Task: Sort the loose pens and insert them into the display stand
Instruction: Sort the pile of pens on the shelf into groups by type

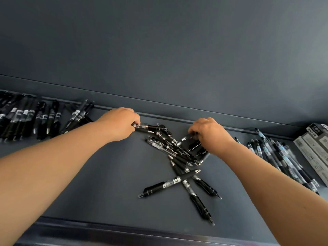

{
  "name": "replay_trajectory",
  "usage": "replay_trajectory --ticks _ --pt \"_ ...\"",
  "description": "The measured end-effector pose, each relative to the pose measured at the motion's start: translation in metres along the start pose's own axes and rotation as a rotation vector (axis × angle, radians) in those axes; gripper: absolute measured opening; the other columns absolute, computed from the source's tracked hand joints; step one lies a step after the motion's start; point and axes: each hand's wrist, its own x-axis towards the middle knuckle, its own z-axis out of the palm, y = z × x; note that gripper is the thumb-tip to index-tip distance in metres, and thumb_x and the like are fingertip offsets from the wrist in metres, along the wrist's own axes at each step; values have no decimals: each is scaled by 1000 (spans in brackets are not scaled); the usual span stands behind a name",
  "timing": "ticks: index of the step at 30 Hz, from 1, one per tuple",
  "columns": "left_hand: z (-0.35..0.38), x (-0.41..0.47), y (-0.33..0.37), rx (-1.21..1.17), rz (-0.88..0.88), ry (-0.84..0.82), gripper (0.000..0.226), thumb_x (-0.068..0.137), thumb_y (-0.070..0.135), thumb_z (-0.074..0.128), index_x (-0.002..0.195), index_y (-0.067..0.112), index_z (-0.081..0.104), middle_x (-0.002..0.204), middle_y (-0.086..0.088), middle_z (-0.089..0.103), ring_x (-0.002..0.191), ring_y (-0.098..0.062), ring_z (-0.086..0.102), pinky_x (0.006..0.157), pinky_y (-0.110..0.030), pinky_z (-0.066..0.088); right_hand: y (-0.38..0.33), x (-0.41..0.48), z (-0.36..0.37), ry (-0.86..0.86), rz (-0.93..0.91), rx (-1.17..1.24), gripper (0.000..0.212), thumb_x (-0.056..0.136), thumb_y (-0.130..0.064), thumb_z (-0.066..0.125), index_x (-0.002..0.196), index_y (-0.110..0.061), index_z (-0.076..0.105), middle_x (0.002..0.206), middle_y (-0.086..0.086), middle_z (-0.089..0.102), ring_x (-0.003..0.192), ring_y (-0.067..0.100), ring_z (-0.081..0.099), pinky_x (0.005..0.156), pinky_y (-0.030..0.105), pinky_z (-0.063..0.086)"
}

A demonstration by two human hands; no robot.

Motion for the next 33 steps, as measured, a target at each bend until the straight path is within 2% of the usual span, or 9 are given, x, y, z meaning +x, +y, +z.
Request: replay_trajectory --ticks 5,8,10,15,19,23,26,29,33 --pt "-19 -17 -9 -219 -118 89 19 90 20 59 108 21 64 95 6 58 89 -19 55 75 -30 42 -27 9 -9 151 68 147 22 91 -8 54 107 -17 67 100 2 68 99 28 53 78 31 43" --pt "-37 -31 -17 -387 -218 118 9 88 20 61 95 21 66 91 0 66 74 -21 57 67 -31 45 -62 23 -24 157 83 244 15 90 -15 58 104 -12 64 91 7 68 86 29 59 69 30 42" --pt "-49 -41 -28 -494 -261 158 4 86 19 63 86 22 65 87 -4 68 72 -25 60 65 -32 48 -90 34 -34 151 76 355 15 90 -18 60 103 -11 61 90 7 67 84 27 60 73 33 48" --pt "-75 -73 -75 -720 -415 251 3 82 15 69 84 17 68 89 -18 70 71 -21 55 69 -29 41 -160 64 -40 22 115 857 7 85 -16 67 86 -13 61 92 18 70 78 24 65 79 38 53" --pt "-88 -100 -123 -767 -581 331 12 81 16 71 91 10 68 79 -9 62 66 -17 51 61 -25 39 -212 88 -31 -175 185 1123 8 88 -14 65 85 -13 58 84 12 67 66 16 63 51 19 48" --pt "-90 -123 -169 -799 -706 364 19 79 16 73 97 12 66 80 -4 60 71 -17 53 63 -26 40 -253 110 -17 -311 245 1163 18 89 -15 65 76 -19 53 76 2 67 58 9 61 51 19 41" --pt "-91 -132 -195 -827 -753 366 25 78 13 73 101 10 65 89 -6 61 85 -22 56 72 -29 42 -276 125 -5 -345 281 1139 22 86 -15 67 73 -18 51 82 7 65 61 14 60 52 21 42" --pt "-93 -137 -211 -844 -784 370 16 80 10 72 92 13 61 84 -6 59 78 -20 54 64 -26 43 -294 136 1 -347 309 1095 24 84 -15 70 81 -15 46 84 12 54 71 21 53 48 19 42" --pt "-91 -137 -226 -835 -806 336 16 80 9 71 76 15 57 81 -6 57 78 -22 54 72 -29 44 -312 145 4 -345 340 1067 29 83 -13 71 86 -15 42 84 11 46 74 22 45 43 19 37"
